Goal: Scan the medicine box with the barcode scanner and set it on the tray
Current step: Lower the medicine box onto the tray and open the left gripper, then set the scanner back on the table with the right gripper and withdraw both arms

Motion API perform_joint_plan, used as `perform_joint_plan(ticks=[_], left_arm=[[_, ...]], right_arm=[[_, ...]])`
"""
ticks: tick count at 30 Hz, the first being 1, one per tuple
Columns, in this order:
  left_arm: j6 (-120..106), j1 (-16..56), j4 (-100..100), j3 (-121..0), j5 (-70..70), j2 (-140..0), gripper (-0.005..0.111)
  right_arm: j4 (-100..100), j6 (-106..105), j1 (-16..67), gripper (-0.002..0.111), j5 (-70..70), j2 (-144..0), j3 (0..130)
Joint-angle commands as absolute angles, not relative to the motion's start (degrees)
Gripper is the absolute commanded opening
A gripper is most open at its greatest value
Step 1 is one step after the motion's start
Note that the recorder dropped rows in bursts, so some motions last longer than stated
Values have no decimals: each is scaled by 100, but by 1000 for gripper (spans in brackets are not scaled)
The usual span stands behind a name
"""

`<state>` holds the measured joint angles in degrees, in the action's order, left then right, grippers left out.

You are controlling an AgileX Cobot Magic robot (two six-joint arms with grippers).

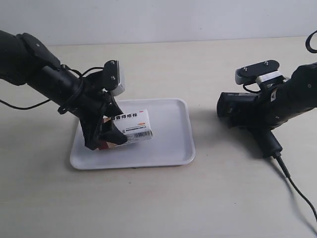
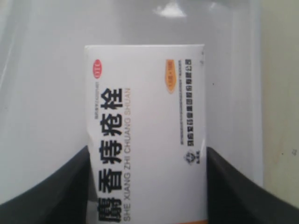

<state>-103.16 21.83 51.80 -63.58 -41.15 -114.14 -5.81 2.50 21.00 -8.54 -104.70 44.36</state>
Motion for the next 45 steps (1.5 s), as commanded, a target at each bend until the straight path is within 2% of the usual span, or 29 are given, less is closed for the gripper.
perform_joint_plan(ticks=[1,3,4,6,8,10,13,16,17,22,24,26,28,30,32,33,37,41,45], left_arm=[[-10260,2180,5530,-6329,-3647,-11594,0],[-10260,2192,5530,-6329,-3737,-11621,1],[-10260,2192,5546,-6329,-3737,-11630,5],[-10232,2192,5533,-6329,-3765,-11630,24],[-10063,2192,5548,-6329,-3733,-11630,54],[-9767,2192,5563,-6329,-3703,-11630,72],[-9732,2192,5352,-6329,-3765,-11630,92],[-9732,2192,5328,-6329,-3779,-11602,105],[-9721,2192,5338,-6329,-3779,-11566,105],[-9264,2178,5321,-6365,-3796,-11026,105],[-8907,2157,5282,-6365,-3944,-10662,102],[-8713,2110,5213,-6365,-4254,-10355,94],[-8347,2007,5226,-6365,-4560,-9962,72],[-8052,1888,5342,-6305,-4811,-9580,40],[-8040,1791,5472,-6119,-4922,-9239,5],[-8036,1730,5658,-5939,-4877,-9003,2],[-8163,1657,6564,-4893,-4082,-8167,4],[-8559,1657,7643,-3592,-2876,-7045,4],[-8730,1657,8582,-2608,-2328,-5742,4]], right_arm=[[-601,325,2085,0,-621,-10485,4442],[-601,511,2085,6,-632,-10485,4442],[-601,538,2085,13,-632,-10485,4442],[-601,538,2098,36,-580,-10485,4442],[-601,553,2098,59,-565,-10485,4442],[-601,560,2098,72,-539,-10485,4442],[-601,668,2098,83,-530,-10485,4442],[-613,645,2098,85,-577,-10348,4442],[-655,643,2098,85,-624,-10252,4442],[-643,608,2098,81,-1229,-9070,4442],[-603,608,2098,69,-1483,-8310,4442],[-571,608,2098,53,-1645,-7747,4431],[-348,608,2098,33,-1545,-7060,4303],[-158,597,2158,14,-1202,-6380,4016],[-67,597,2248,0,-846,-5780,3624],[0,597,2332,0,-548,-5462,3377],[0,597,2495,0,127,-4443,2466],[0,706,2494,0,-63,-3731,2083],[0,706,2494,0,-484,-3231,2070]])
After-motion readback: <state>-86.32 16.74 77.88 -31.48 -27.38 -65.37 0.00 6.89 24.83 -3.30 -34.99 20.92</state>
